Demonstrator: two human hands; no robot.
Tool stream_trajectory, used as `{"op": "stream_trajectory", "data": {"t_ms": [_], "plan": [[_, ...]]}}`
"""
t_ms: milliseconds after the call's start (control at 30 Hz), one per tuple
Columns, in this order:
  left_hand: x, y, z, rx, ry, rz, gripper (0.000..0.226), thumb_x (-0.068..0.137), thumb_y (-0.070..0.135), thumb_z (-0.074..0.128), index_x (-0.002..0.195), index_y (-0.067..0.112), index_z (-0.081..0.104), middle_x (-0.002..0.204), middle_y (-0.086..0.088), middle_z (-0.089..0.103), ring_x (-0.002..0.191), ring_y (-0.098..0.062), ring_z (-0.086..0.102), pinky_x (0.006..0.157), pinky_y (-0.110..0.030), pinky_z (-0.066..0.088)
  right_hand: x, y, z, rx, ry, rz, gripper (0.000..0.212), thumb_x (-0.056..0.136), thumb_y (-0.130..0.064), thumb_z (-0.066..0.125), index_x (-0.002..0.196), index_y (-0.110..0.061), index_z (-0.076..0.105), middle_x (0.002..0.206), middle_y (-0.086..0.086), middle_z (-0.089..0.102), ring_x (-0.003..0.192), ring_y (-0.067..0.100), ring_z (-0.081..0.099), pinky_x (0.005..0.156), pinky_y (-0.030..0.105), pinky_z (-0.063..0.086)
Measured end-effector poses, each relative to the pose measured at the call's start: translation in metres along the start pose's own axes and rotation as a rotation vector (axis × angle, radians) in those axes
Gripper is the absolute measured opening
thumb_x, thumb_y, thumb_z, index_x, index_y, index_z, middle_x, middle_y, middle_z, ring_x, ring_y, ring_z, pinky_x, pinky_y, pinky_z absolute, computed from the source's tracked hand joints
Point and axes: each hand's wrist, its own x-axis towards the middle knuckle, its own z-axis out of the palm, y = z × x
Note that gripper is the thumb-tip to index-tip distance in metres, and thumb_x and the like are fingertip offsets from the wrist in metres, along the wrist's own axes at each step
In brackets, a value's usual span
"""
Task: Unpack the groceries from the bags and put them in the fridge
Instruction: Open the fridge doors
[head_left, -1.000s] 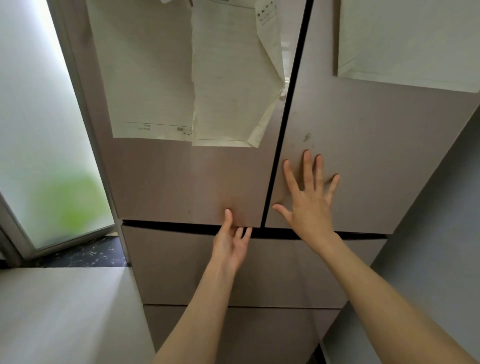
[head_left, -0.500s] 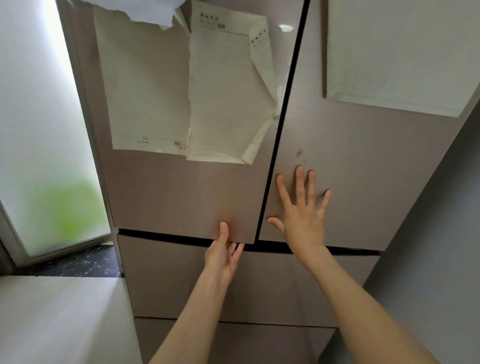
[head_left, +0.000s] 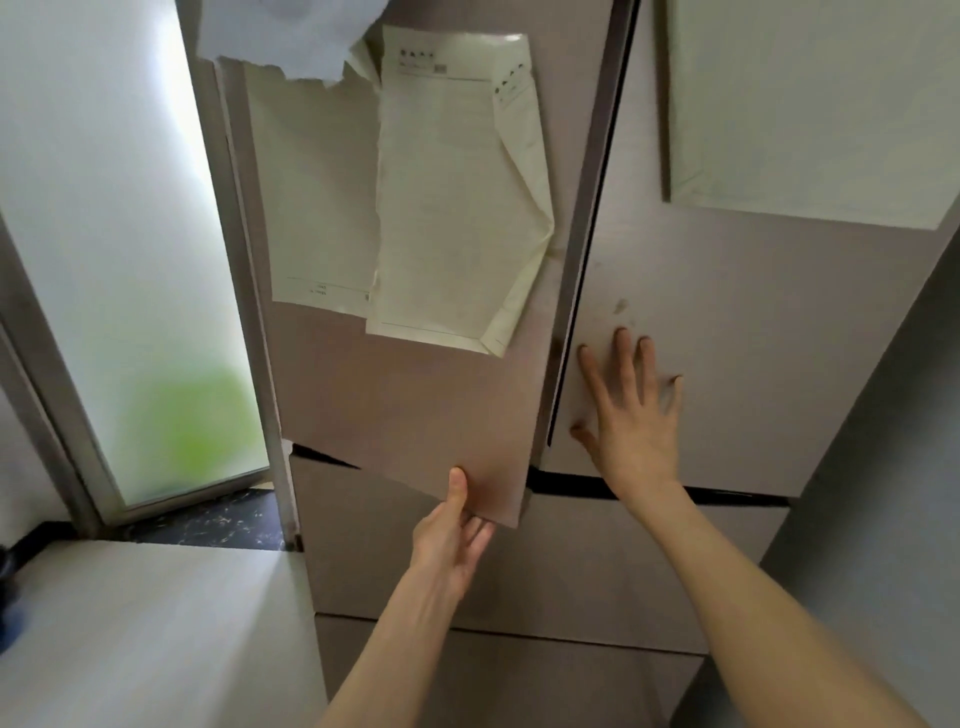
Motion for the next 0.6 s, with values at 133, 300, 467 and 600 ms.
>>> {"op": "stream_trajectory", "data": {"t_ms": [133, 300, 467, 600], "plan": [[-0.021, 0.011, -0.026, -0.008, -0.015, -0.03, 0.034, 0.081, 0.026, 0.062, 0.104, 0.002, 0.052, 0.116, -0.017, 0.058, 0.102, -0.029, 0.057, 0.088, -0.044, 0.048, -0.003, -0.017, -0.014, 0.207, -0.088, 0.068, 0.076, 0.088, -0.036, 0.058, 0.149, -0.028, 0.013, 0.157, 0.004, -0.013, 0.144, 0.03, -0.01, 0.111, 0.058, 0.013], [-0.048, 0.029, -0.049, -0.016, -0.062, -0.095, 0.042, 0.081, 0.024, 0.063, 0.114, 0.002, 0.053, 0.118, -0.017, 0.059, 0.111, -0.032, 0.056, 0.087, -0.044, 0.049, -0.03, -0.074, -0.045, 1.309, -0.236, 0.506, 0.056, 0.097, -0.047, 0.031, 0.146, -0.021, 0.028, 0.15, -0.005, 0.032, 0.14, 0.014, 0.027, 0.116, 0.036, 0.022], [-0.084, 0.043, -0.07, 0.37, -0.055, 0.101, 0.039, 0.09, 0.026, 0.056, 0.122, 0.005, 0.054, 0.119, -0.014, 0.061, 0.104, -0.021, 0.06, 0.085, -0.032, 0.05, -0.05, -0.108, -0.067, 1.355, -0.228, 0.644, 0.07, 0.09, -0.049, 0.044, 0.148, -0.019, 0.02, 0.153, 0.004, 0.028, 0.14, 0.021, 0.029, 0.115, 0.044, 0.027], [-0.122, 0.058, -0.077, 0.86, 0.185, 0.739, 0.04, 0.095, 0.024, 0.048, 0.133, 0.016, 0.039, 0.128, -0.003, 0.044, 0.097, -0.003, 0.048, 0.09, -0.024, 0.042, -0.069, -0.13, -0.09, 1.254, -0.247, 0.639, 0.072, 0.09, -0.048, 0.049, 0.149, -0.022, 0.018, 0.154, 0.003, 0.025, 0.139, 0.023, 0.029, 0.113, 0.047, 0.029]]}}
